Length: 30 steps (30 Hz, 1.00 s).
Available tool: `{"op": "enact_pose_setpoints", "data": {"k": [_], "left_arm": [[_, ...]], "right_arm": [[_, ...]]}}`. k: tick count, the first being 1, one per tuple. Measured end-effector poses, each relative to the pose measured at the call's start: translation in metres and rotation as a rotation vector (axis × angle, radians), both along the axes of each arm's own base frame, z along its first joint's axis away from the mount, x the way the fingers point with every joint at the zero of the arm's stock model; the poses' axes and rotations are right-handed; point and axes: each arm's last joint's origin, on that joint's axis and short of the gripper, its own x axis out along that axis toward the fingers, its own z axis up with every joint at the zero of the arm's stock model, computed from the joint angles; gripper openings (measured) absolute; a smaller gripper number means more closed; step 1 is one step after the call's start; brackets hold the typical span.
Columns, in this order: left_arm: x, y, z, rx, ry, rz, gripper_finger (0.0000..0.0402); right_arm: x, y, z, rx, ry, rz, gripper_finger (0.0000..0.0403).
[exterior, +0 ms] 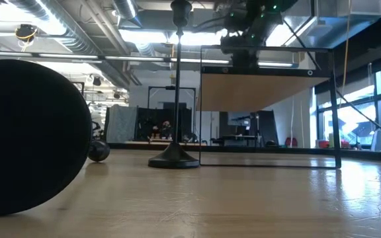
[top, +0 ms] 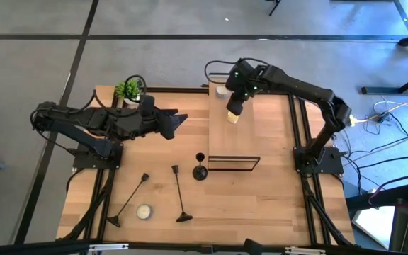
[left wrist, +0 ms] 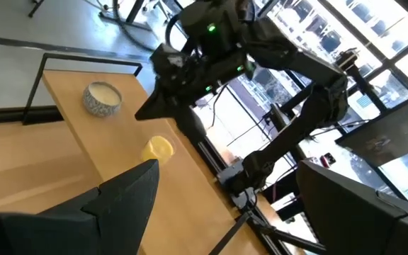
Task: Pick & Place candle stick holders
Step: Put the top blue jar candle in the top left corner of the shelf
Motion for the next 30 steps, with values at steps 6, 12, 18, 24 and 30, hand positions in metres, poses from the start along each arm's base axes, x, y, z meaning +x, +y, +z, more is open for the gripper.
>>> {"op": "enact_pose_setpoints", "data": {"k": [6,12,18,24,30], "left_arm": [[0.004,-0.001,-0.003,0.003,0.015,0.001,0.0331],[0.008,-0.002,-0.006,0.002,0.03,-0.006,0.0331],[0.008,-0.002,-0.006,0.001,0.027,-0.006,0.0331],[0.007,-0.002,-0.006,0.001,0.027,-0.005,0.0331],[0.007,-0.001,-0.006,0.002,0.027,-0.002,0.0331]], "right_arm": [[0.008,0.0,0.0,-0.025,-0.049,0.004,0.0003],[0.011,-0.005,0.0,-0.054,-0.078,-0.019,0.0002],[0.015,-0.008,-0.012,-0.029,-0.033,-0.022,0.0002],[0.018,-0.011,-0.019,-0.042,-0.008,-0.022,0.0001],[0.018,-0.014,-0.019,-0.093,0.001,-0.025,0.0001]]}}
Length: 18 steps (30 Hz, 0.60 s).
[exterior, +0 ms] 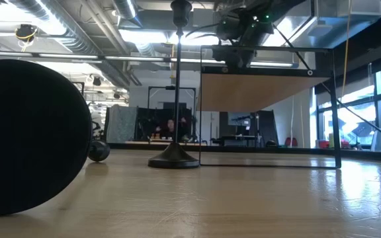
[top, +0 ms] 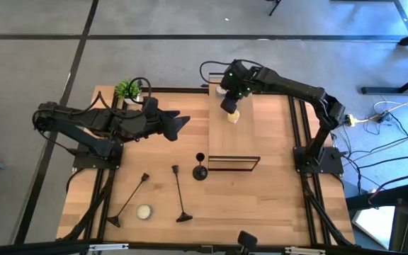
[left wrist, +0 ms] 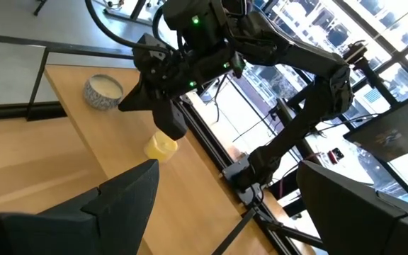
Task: Pick & Place candle stick holders
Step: Put the top blue jar candle in the top left corner of the shelf
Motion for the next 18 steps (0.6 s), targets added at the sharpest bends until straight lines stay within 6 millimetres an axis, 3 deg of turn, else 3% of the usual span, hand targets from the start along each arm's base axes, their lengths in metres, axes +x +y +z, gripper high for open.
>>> {"op": "enact_pose_setpoints", "data": {"k": [18], "left_arm": [[0.0,0.0,0.0,-0.005,-0.006,0.01,0.0331]], "right_arm": [[-0.001,-0.014,0.004,-0.044,-0.064,-0.026,0.0001]]}}
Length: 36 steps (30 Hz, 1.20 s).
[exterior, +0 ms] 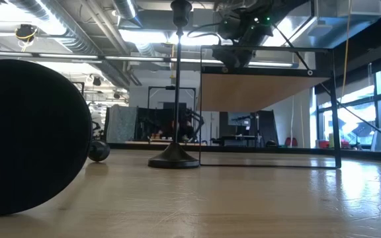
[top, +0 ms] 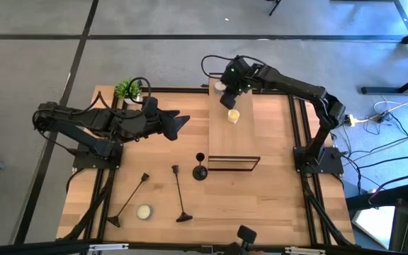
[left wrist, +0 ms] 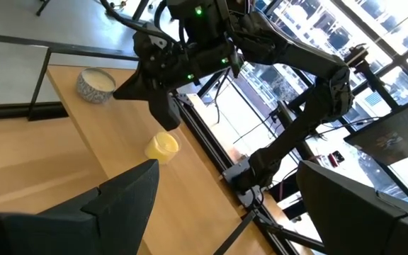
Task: Pick & Place candle stick holders
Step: Put the top blue jar candle in the top left corner of the shelf, then put the left black candle holder to the right of the blue candle jar on the shelf
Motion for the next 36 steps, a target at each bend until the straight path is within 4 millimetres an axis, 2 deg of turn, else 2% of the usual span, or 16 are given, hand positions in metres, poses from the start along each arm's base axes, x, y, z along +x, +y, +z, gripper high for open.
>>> {"op": "enact_pose_setpoints", "data": {"k": [8,14,18,21,30,36], "left_arm": [[0.0,0.0,0.0,-0.001,-0.004,0.015,0.0331],[0.0,0.0,0.0,-0.003,-0.006,0.016,0.0331],[0.0,0.0,0.0,-0.005,-0.003,0.007,0.0331],[0.0,-0.001,-0.001,-0.007,0.018,-0.027,0.0331],[0.0,-0.009,-0.009,-0.12,0.098,-0.298,0.0331],[-0.003,-0.021,-0.013,-0.173,0.155,-0.488,0.0331]], "right_arm": [[0.002,-0.003,-0.006,0.008,0.012,-0.004,0.0001],[-0.002,0.002,-0.001,0.017,0.027,0.0,0.0001],[-0.012,0.014,0.014,0.021,0.028,0.014,0.0001],[-0.022,0.029,0.034,0.043,-0.015,0.034,0.0002],[-0.057,0.072,0.099,0.194,-0.217,0.077,0.0002],[-0.079,0.103,0.125,0.266,-0.308,0.103,0.0003]]}}
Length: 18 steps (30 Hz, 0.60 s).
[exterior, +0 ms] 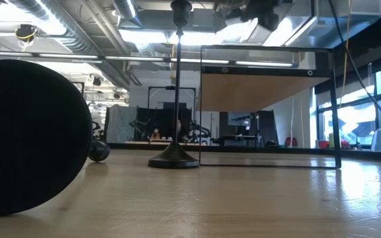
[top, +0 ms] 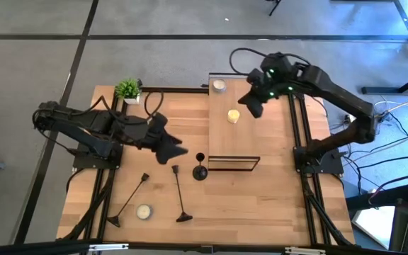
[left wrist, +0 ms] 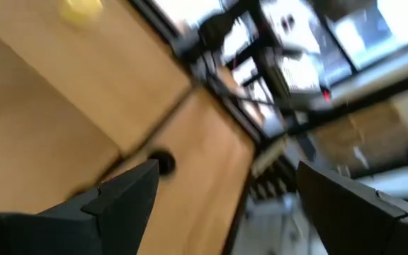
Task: Pick & Place candle stick holders
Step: Put the left black candle holder to the right of the blue candle jar on the shelf
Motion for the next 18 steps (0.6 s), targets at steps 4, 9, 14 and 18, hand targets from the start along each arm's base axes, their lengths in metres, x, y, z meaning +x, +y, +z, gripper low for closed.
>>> {"op": "enact_pose_setpoints", "data": {"k": [4,9,14,18], "left_arm": [[-0.007,-0.015,-0.007,-0.083,0.092,-0.151,0.0331],[-0.017,-0.039,-0.017,-0.15,0.221,-0.259,0.0331],[-0.014,-0.063,-0.031,-0.197,0.328,-0.266,0.0331],[-0.005,-0.083,-0.053,-0.261,0.48,-0.24,0.0331]], "right_arm": [[-0.01,0.022,0.009,0.05,-0.011,0.015,0.0003],[-0.022,0.05,0.015,0.106,0.006,0.025,0.0003],[-0.031,0.075,0.018,0.109,0.043,0.023,0.0003],[-0.037,0.09,0.017,0.115,0.085,0.056,0.0003]]}}
